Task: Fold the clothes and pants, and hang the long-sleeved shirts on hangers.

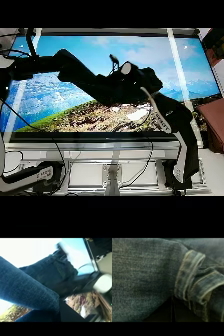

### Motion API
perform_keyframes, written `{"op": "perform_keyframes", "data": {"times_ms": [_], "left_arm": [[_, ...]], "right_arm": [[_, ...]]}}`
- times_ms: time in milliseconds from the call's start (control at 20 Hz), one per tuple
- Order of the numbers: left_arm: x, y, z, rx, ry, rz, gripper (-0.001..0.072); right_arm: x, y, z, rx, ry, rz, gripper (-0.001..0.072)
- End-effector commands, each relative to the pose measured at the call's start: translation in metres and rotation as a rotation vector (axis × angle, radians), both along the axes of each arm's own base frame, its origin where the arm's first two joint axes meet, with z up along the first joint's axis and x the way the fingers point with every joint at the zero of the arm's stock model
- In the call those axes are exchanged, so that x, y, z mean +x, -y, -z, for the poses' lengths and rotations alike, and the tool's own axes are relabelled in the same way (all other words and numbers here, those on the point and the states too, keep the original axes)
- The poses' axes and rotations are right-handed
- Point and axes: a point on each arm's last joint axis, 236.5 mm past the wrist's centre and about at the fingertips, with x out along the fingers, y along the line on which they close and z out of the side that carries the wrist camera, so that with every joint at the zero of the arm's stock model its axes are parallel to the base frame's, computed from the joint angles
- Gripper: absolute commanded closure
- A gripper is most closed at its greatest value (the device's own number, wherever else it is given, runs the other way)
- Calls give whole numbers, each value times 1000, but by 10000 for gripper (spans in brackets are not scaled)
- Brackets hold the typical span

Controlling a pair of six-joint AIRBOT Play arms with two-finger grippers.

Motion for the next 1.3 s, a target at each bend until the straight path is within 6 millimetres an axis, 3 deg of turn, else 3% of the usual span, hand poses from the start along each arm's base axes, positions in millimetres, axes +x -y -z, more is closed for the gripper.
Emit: {"op": "perform_keyframes", "data": {"times_ms": [0, 100, 200, 300, 400, 550, 650, 750, 850, 1000, 1050, 1100, 1150, 1250], "left_arm": [[12, -5, -8, -3, 39, -54, 680], [13, -2, -9, -4, 44, -58, 680], [9, 10, -7, -4, 40, -29, 680], [3, 28, -5, -4, 37, 7, 680], [-2, 49, 3, -1, 22, 51, 680], [3, 81, 31, 22, -3, 77, 680], [9, 111, 57, 31, -25, 79, 679], [19, 146, 84, 27, -34, 47, 680], [26, 180, 97, -53, -69, -20, 679], [23, 217, 125, -66, -94, -79, 669], [18, 228, 130, -59, -95, -72, 543], [12, 236, 132, -57, -98, -53, 294], [7, 241, 129, -62, -98, -35, 92], [3, 244, 112, -75, -77, 12, 85]], "right_arm": [[-43, -68, 9, 79, -54, -34, 688], [-52, -87, -3, 108, 11, -94, 688], [-47, -72, 1, 37, 48, -118, 687], [-27, -27, 10, -100, 65, -97, 687], [2, 38, 10, -249, 67, -17, 687], [24, 133, -5, -412, 40, 60, 686], [35, 181, -24, -465, 43, 114, 686], [49, 216, -52, -470, 85, 187, 687], [57, 243, -82, -460, 131, 240, 687], [60, 268, -112, -458, 187, 274, 687], [61, 274, -116, -460, 194, 285, 687], [62, 280, -117, -463, 197, 288, 687], [62, 284, -117, -473, 201, 277, 686], [62, 290, -116, -489, 217, 246, 687]]}}
